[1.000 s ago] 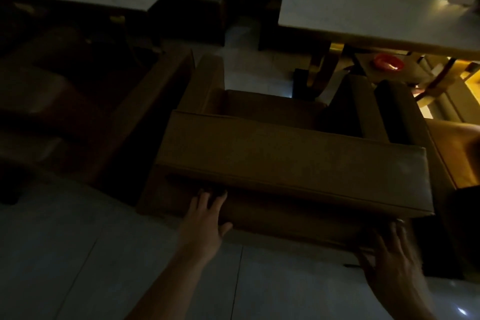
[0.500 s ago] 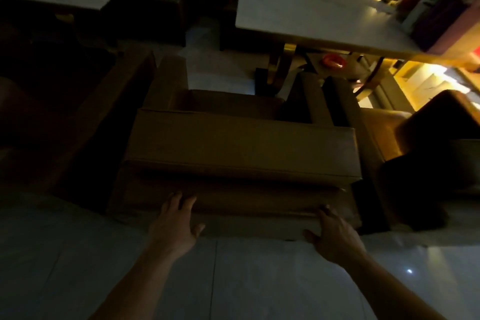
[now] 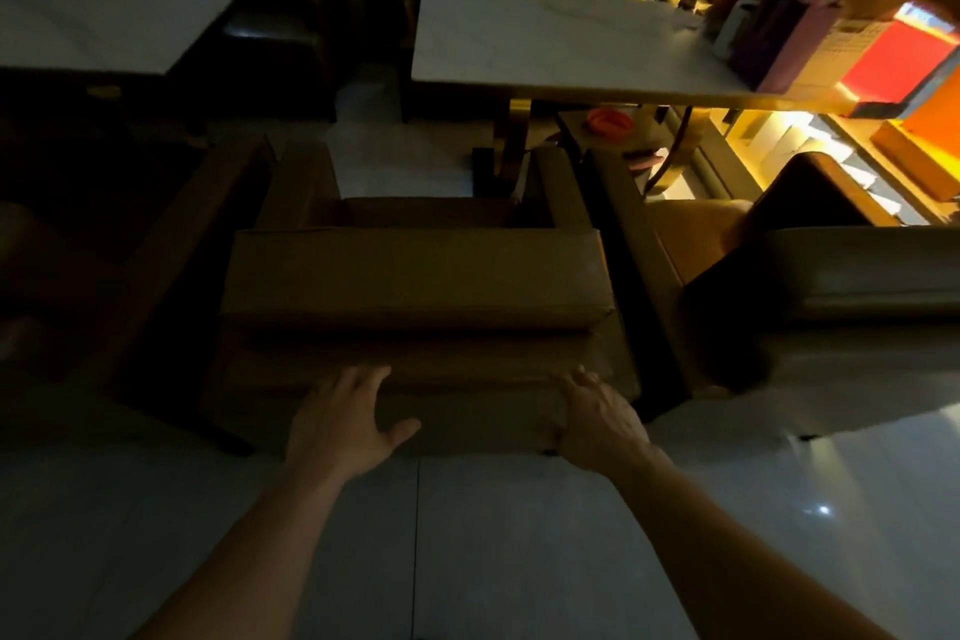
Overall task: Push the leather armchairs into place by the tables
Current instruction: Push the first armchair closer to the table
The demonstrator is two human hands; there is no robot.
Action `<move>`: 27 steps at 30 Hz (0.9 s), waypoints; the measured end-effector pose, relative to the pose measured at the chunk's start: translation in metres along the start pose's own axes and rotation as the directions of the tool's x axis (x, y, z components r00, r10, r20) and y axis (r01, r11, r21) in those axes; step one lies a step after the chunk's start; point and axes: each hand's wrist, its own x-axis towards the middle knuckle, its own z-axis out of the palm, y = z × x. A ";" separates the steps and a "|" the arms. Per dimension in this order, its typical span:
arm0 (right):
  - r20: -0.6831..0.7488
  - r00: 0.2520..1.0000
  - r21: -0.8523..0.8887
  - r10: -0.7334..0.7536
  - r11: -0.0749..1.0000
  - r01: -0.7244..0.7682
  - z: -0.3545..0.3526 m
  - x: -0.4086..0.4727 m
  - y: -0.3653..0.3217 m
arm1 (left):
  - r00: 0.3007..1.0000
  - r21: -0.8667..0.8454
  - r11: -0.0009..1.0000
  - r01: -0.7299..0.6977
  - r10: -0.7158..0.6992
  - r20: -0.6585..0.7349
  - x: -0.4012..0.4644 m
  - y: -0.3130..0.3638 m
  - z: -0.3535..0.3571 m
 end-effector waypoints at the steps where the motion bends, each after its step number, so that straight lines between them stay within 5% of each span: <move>1: 0.001 1.000 -0.006 -0.013 1.000 0.013 -0.003 -0.007 -0.001 | 1.000 0.002 1.000 -0.001 0.001 0.001 -0.006 0.008 -0.003; 15: -0.032 0.994 -0.057 -0.101 0.993 0.100 -0.025 -0.056 -0.048 | 0.996 0.012 0.998 -0.067 0.068 -0.063 -0.053 0.030 -0.041; 21: -0.071 0.986 -0.056 -0.150 0.988 0.147 -0.013 -0.048 -0.138 | 0.989 -0.041 0.998 -0.052 0.045 -0.140 -0.076 -0.062 -0.073; 27: -0.046 0.973 -0.082 -0.228 0.971 0.224 0.020 -0.033 -0.298 | 0.982 -0.084 0.996 -0.016 0.000 -0.188 -0.108 -0.219 -0.108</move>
